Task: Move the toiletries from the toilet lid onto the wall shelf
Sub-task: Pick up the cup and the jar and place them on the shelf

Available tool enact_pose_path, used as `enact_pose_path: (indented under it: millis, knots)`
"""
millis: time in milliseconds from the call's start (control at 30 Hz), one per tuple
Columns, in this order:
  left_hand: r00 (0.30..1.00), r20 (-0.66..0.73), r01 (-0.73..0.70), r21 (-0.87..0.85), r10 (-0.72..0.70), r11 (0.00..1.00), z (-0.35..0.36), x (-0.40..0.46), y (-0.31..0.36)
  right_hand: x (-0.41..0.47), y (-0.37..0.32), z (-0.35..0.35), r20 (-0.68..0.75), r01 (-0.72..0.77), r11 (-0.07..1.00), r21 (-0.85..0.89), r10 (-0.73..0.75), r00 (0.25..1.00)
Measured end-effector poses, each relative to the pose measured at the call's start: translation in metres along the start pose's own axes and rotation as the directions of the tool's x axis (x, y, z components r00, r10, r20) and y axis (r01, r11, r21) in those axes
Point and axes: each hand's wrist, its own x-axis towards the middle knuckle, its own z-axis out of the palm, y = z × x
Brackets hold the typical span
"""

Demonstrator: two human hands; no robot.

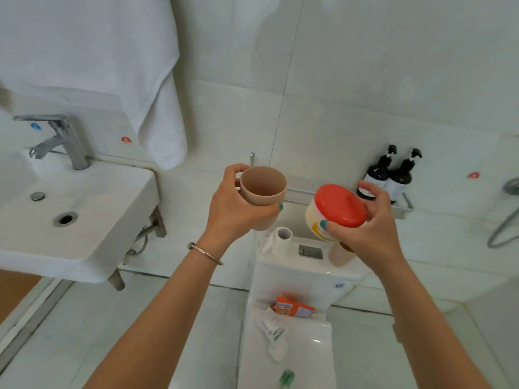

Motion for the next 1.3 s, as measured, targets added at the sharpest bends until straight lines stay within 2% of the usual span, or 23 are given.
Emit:
enact_pose_path:
  millis: [67, 200, 367, 533, 733, 867, 1133, 1300]
  knots:
    - [1.0, 0.019, -0.016, 0.018, 0.015, 1.0, 0.006, 0.013, -0.002, 0.009, 0.005, -0.005, -0.017, -0.012, 1.0, -0.027, 0.011, 1.0]
    - [0.998, 0.068, -0.022, 0.035, 0.019, 0.999, 0.009, 0.043, -0.013, 0.025, 0.016, -0.003, -0.138, -0.053, 0.998, -0.036, 0.047, 0.989]
    - [0.982, 0.178, -0.05, -0.037, 0.056, 0.998, 0.009, 0.107, -0.037, 0.064, 0.028, 0.027, -0.292, -0.122, 0.99, -0.064, 0.098, 0.951]
    - [0.953, 0.279, -0.101, -0.071, 0.117, 0.992, 0.018, 0.171, -0.05, 0.101, 0.034, 0.053, -0.456, -0.212, 0.974, -0.076, 0.155, 0.876]
    - [0.923, 0.359, -0.116, -0.093, 0.142, 0.989, 0.062, 0.211, -0.044, 0.137, 0.043, 0.063, -0.622, -0.337, 0.939, -0.065, 0.226, 0.749]
    - [0.925, 0.346, -0.133, -0.1, 0.16, 0.986, 0.101, 0.22, -0.047, 0.169, 0.061, 0.06, -0.66, -0.39, 0.92, -0.042, 0.268, 0.702]
    - [0.9, 0.408, -0.134, -0.078, 0.154, 0.988, 0.176, 0.23, -0.062, 0.216, 0.114, 0.057, -0.629, -0.468, 0.873, -0.134, 0.291, 0.721]
    - [0.899, 0.411, -0.134, -0.07, 0.151, 0.988, 0.197, 0.237, -0.072, 0.224, 0.139, 0.062, -0.642, -0.534, 0.815, -0.225, 0.289, 0.71]
